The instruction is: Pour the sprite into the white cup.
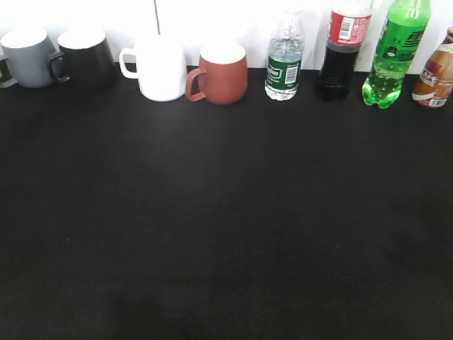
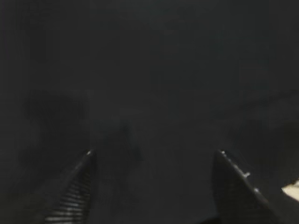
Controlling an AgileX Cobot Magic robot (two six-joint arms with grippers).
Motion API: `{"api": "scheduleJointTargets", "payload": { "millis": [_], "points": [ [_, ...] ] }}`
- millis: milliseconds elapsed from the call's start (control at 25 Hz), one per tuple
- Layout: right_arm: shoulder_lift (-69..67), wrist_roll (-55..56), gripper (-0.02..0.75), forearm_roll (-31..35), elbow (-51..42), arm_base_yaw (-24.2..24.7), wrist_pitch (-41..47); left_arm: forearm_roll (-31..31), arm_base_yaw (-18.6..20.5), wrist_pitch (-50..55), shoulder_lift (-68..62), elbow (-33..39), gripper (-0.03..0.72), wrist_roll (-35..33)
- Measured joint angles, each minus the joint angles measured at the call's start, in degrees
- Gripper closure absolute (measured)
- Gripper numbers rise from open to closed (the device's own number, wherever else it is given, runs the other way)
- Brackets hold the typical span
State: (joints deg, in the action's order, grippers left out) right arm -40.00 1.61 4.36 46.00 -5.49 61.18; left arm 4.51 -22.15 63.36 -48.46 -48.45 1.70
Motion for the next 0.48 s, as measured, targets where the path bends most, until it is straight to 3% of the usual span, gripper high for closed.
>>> {"api": "scheduleJointTargets", "payload": {
  "millis": [120,320,480],
  "points": [
    [12.4,1.7,0.150,-4.9,-1.8,0.0,7.9,-4.5,0.0,1.8,15.0,2.5,0.118,1.4],
    [34.6,1.9,0.150,-5.5,-11.2,0.0,7.5,-5.5,0.0,-0.5,34.3,15.1,0.125,1.5],
    [37.4,1.5,0.151,-5.5,-15.9,0.0,2.8,-6.0,0.0,-2.7,36.3,17.7,0.127,1.6]
  ]
}}
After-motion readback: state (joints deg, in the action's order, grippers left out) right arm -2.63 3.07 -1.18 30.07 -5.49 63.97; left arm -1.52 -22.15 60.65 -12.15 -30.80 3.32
